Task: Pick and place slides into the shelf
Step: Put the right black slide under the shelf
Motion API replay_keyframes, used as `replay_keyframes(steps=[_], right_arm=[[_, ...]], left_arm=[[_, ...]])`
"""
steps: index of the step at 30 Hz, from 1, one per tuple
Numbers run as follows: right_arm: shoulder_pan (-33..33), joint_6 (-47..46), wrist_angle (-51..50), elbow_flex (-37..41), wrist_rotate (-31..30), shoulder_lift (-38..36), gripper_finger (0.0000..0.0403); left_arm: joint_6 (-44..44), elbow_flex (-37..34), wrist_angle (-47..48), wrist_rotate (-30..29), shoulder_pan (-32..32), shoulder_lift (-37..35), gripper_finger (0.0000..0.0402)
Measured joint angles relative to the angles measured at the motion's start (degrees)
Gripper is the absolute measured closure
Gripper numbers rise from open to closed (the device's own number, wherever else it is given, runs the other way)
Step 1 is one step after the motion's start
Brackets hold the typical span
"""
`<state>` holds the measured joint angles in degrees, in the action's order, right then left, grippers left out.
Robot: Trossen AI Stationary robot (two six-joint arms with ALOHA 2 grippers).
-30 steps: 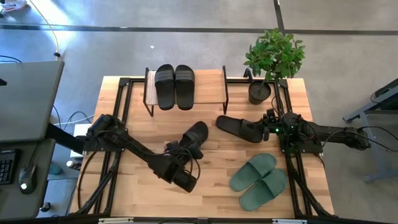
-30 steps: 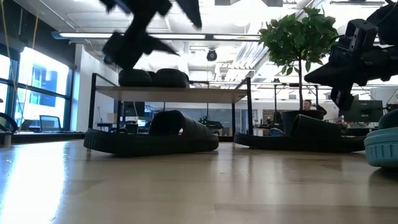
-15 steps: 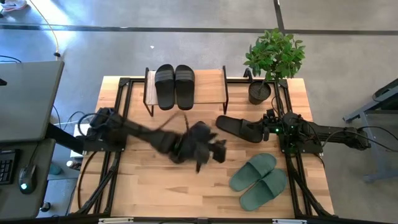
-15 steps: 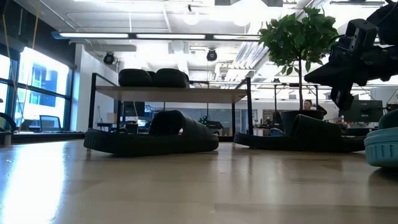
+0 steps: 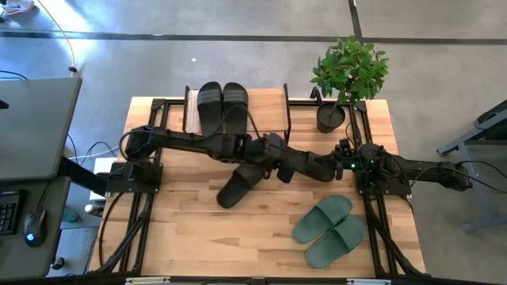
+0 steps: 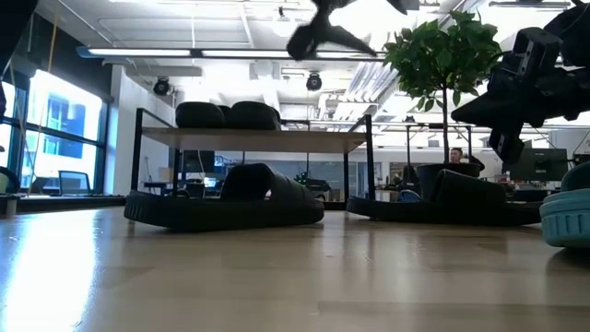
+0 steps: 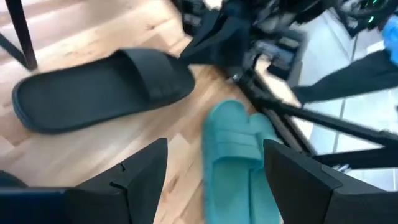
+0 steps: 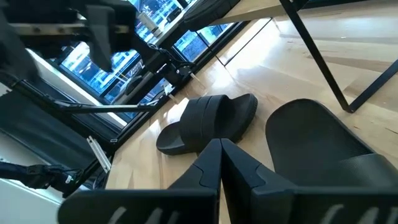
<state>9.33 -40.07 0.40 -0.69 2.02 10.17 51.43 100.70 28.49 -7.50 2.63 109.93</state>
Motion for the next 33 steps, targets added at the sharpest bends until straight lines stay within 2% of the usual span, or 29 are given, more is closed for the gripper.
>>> replay_keyframes(steps=[4, 7, 12, 17, 22, 29, 33], right_arm=[[0.01, 0.19, 0.1, 0.0, 0.61, -0.11, 0.0402], [0.01, 1.47, -0.51, -0.31, 2.11, -0.18, 0.0402], [0.0, 4.31, -10.0, -4.41, 2.99, -0.4, 0.0402], [0.0, 7.77, -20.86, -9.79, 1.06, -0.5, 0.0402], [0.0, 9.47, -26.77, -13.43, -1.26, -0.52, 0.0402], [0.0, 9.09, -28.28, -13.84, -1.56, -0.5, 0.0402], [0.0, 9.06, -28.28, -13.84, -1.57, -0.5, 0.0402]], left_arm=[[-0.19, 0.1, -3.4, 3.78, 1.94, 1.99, 0.0154], [-0.19, 0.12, -5.65, 4.27, 2.44, 4.19, 0.0154], [-0.12, 0.05, -8.45, 4.02, 2.81, 8.03, 0.0154], [0.05, -0.03, -12.51, 1.91, 2.67, 11.99, 0.0154], [1.37, 0.1, -17.61, -0.89, 2.63, 15.07, 0.0154], [1.95, 0.07, -18.03, -3.42, 2.61, 17.64, 0.0157], [1.68, 0.1, -18.89, -4.62, 2.56, 18.54, 0.0185]])
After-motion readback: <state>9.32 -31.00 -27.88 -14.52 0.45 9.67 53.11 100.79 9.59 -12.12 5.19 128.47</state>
